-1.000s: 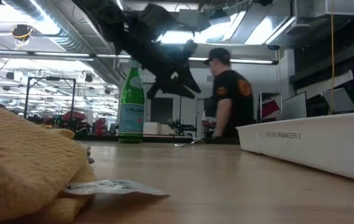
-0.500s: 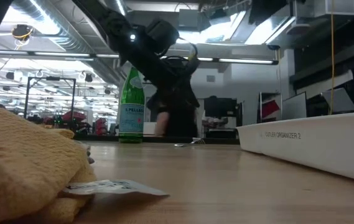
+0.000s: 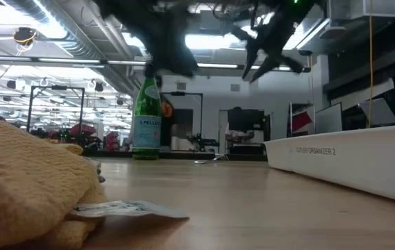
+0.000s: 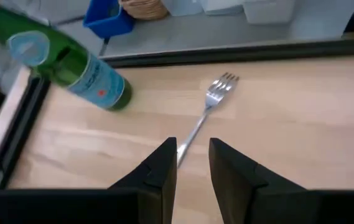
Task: Sort silverware
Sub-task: Stack the silver fork into the white utensil tray with the other silver forks
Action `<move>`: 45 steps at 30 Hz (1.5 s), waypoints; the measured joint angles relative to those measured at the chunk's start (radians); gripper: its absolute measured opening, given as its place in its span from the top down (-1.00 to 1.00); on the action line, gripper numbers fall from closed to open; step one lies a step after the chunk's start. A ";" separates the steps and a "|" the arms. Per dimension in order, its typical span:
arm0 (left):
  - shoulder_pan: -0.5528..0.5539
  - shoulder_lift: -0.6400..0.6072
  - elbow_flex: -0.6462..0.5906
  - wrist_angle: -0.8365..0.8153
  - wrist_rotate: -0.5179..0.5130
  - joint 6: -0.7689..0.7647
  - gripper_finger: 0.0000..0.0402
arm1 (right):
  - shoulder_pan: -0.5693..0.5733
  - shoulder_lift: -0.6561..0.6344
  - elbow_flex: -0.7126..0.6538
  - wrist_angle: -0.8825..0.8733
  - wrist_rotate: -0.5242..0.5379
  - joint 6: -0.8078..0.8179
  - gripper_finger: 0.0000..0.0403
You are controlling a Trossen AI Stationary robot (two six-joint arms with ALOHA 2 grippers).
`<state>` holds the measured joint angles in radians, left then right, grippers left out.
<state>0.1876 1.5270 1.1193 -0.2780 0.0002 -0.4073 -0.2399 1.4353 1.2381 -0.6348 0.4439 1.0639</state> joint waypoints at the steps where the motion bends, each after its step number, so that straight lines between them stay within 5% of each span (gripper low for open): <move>1: -0.014 -0.036 -0.001 -0.033 0.000 0.009 0.53 | -0.013 0.008 -0.025 0.051 -0.008 0.022 0.53; 13: -0.100 -0.441 -0.001 -0.347 -0.038 0.027 0.53 | -0.067 0.283 -0.082 0.429 -0.061 0.162 0.53; 21: -0.094 -0.592 -0.002 -0.433 -0.167 0.018 0.53 | -0.098 0.463 -0.017 0.425 -0.140 0.181 0.53; 45: -0.089 -0.607 -0.003 -0.488 -0.192 0.023 0.53 | -0.190 0.619 0.101 0.342 -0.118 0.252 0.53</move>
<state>0.0990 0.9199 1.1164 -0.7659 -0.1913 -0.3839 -0.4296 2.0544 1.3393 -0.2927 0.3261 1.3163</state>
